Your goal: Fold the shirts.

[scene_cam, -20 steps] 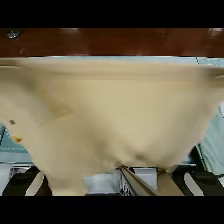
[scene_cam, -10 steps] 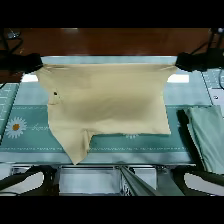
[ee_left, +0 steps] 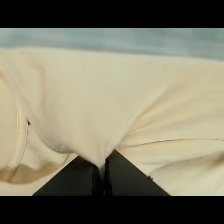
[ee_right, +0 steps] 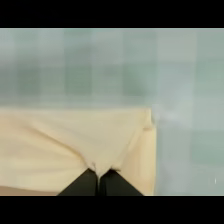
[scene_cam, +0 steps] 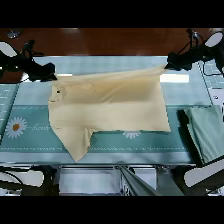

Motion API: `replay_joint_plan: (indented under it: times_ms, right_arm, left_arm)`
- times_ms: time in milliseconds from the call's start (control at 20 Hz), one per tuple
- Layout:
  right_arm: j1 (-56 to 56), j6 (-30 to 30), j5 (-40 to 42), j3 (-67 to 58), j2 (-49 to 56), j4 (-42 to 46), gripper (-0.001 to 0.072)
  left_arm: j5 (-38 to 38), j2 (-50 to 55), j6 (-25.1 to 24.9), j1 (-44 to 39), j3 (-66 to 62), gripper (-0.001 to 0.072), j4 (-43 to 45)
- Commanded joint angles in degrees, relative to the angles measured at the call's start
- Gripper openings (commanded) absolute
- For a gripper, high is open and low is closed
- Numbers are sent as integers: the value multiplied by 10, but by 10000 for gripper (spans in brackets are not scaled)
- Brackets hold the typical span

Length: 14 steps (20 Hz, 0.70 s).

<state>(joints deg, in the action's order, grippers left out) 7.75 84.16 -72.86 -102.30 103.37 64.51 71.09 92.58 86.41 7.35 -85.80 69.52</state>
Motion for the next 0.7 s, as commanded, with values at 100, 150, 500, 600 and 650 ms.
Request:
replay_joint_plan:
  times_ms: [100, 150, 500, 600, 650]
  right_arm:
    - [2, -32, -7, 108, 9, 10, 23]
    - [0, -26, 13, 129, 9, 0, 185]
    - [129, -8, -98, 149, -121, 62, 617]
    - [174, -23, -31, 310, -217, 45, 616]
    - [185, -29, 9, 410, -268, 22, 616]
  left_arm:
    - [19, 18, -21, -2, 98, 44, 22]
    - [32, 23, -12, -2, 101, 223, 20]
    - [110, -101, -12, 86, 156, 702, 75]
    - [79, -174, -30, 159, 299, 700, 59]
    - [68, -206, -54, 205, 374, 700, 10]
